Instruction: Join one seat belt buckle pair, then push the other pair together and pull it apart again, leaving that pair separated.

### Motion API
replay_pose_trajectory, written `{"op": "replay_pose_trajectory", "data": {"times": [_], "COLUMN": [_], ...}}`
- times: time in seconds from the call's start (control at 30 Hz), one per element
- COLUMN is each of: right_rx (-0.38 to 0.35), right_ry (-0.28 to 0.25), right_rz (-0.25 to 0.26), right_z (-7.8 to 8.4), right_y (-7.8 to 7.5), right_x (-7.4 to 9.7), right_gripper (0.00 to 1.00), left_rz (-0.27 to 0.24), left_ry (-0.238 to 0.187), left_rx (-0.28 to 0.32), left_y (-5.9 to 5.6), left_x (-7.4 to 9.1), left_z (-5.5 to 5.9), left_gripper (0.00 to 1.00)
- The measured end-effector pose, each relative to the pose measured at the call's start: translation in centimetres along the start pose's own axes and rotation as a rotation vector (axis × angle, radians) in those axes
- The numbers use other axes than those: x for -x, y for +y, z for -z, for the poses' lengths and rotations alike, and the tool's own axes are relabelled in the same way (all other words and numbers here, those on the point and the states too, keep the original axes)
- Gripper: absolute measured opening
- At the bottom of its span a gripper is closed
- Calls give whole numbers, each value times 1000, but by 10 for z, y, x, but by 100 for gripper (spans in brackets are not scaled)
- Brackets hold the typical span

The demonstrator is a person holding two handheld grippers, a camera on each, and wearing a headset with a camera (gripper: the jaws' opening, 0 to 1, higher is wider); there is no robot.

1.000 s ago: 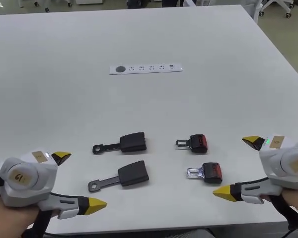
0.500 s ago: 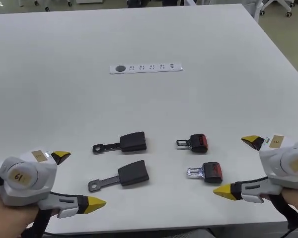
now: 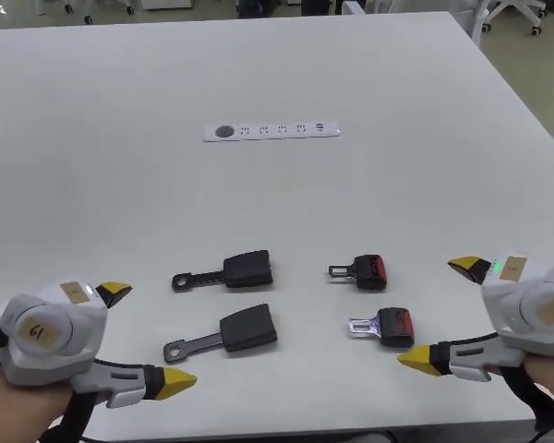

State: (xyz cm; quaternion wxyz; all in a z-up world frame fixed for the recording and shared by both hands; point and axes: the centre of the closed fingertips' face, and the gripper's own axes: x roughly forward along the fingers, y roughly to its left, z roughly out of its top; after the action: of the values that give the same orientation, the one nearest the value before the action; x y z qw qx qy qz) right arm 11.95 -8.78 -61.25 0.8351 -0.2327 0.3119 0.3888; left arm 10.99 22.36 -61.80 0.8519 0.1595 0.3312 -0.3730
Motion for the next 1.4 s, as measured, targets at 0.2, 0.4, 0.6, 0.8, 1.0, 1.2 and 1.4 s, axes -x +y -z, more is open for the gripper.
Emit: {"op": "replay_pose_trajectory", "data": {"times": [0.2,0.4,0.6,0.8,1.0,1.2,1.4], "right_rx": [16,16,1,68,97,114,140], "right_ry": [11,23,-1,16,25,44,57], "right_rz": [-3,-6,-16,-53,-91,-140,-197], "right_z": [-2,-1,-6,-7,-4,3,4], "right_y": [0,0,-1,6,8,8,13], "right_x": [-2,-2,-6,-16,-24,-36,-43], "right_gripper": [86,82,78,73,67,62,56], "left_rz": [-11,-32,-10,56,119,170,226], "left_ry": [3,-1,15,31,48,78,102], "left_rx": [0,7,2,-43,-76,-117,-126], "left_y": [3,8,3,-8,-19,-26,-37], "left_x": [-2,-2,-6,-19,-40,-59,-75], "left_z": [-2,-2,-1,-6,-13,-18,-23], "left_gripper": [95,92,92,83,77,70,56]}}
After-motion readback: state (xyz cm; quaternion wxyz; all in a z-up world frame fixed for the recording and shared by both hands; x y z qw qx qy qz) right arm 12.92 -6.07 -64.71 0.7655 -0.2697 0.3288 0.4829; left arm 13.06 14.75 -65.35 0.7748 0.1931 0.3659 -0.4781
